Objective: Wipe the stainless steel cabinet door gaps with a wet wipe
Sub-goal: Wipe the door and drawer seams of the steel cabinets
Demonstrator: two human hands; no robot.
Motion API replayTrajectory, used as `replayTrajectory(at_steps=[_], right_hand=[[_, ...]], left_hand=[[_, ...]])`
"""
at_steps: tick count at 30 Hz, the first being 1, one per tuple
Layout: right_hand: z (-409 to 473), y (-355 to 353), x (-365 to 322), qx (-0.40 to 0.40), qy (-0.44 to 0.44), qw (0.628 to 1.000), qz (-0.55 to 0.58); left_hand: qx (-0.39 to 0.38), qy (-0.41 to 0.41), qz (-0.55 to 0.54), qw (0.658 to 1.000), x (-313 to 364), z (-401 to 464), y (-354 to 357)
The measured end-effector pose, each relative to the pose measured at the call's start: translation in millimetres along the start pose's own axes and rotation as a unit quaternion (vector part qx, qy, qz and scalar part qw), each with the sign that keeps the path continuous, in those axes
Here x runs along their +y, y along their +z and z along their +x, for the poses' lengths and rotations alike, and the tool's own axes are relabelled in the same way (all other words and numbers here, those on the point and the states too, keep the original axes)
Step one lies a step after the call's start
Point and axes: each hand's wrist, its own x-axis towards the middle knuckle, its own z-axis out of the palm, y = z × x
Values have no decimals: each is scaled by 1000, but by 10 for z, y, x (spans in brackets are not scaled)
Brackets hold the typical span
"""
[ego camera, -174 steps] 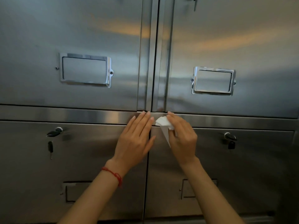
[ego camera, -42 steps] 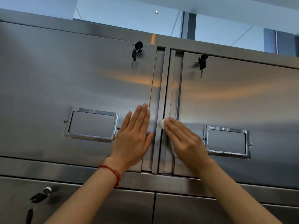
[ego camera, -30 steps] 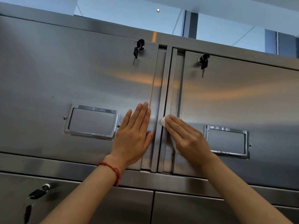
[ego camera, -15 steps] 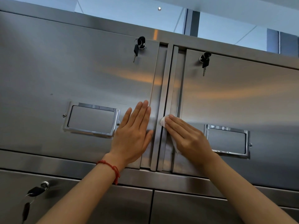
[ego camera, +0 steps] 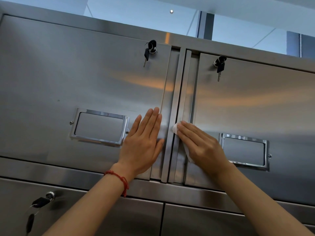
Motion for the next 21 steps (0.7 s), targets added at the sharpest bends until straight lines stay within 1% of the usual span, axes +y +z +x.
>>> replayTrajectory(at_steps=[6, 11, 17, 21], right_hand=[[118, 29, 43, 22, 35, 999, -3], [61, 19, 35, 25, 10, 1000, -9], [153, 45, 104, 17, 24, 999, -27], [62, 31, 103, 15, -12, 999, -31]], left_hand=[[0, 2, -3, 1000, 2, -1, -4], [-1, 2, 4, 1000, 4, 6, -18], [8, 3, 4, 1000, 1, 0, -4], [7, 3, 14, 1000, -3, -2, 11]])
